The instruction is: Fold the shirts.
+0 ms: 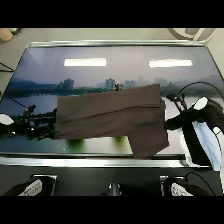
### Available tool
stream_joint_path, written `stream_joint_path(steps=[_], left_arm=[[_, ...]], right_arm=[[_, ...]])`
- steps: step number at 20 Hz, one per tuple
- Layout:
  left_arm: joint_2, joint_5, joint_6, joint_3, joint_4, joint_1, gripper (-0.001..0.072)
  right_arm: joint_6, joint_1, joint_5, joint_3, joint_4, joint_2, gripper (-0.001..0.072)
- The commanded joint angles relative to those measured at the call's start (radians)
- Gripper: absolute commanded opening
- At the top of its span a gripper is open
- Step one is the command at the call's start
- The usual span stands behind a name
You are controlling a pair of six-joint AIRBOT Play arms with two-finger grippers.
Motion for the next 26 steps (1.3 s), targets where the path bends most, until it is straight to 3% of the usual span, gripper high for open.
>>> stream_joint_path(steps=[1,5,9,13,19,23,26], left_arm=[[0.019,0.004,-0.008,0.074,-0.056,-0.01,0.0028],[-0.053,0.116,-0.051,0.185,-0.124,-0.014,0.0028],[-0.257,0.124,-0.053,0.401,-0.169,-0.032,0.0029],[-0.476,0.124,-0.072,0.632,-0.182,-0.046,0.0028],[-0.672,0.161,-0.072,0.761,-0.182,-0.07,0.0029],[-0.695,0.266,-0.072,0.761,-0.208,-0.072,0.003],[-0.715,0.264,-0.095,0.761,-0.208,-0.079,0.003]], right_arm=[[-0.005,0.0,-0.07,0.111,0.066,0.037,0.002],[0.018,0.0,-0.203,0.294,0.165,-0.083,0.002],[0.018,0.001,-0.356,0.495,0.34,-0.283,0.002],[0.052,0.001,-0.436,0.634,0.411,-0.478,0.002],[0.079,0.001,-0.529,0.653,0.466,-0.64,0.0022],[0.085,0.001,-0.5,0.653,0.468,-0.686,0.0024],[0.085,0.01,-0.496,0.653,0.464,-0.694,0.0027]])
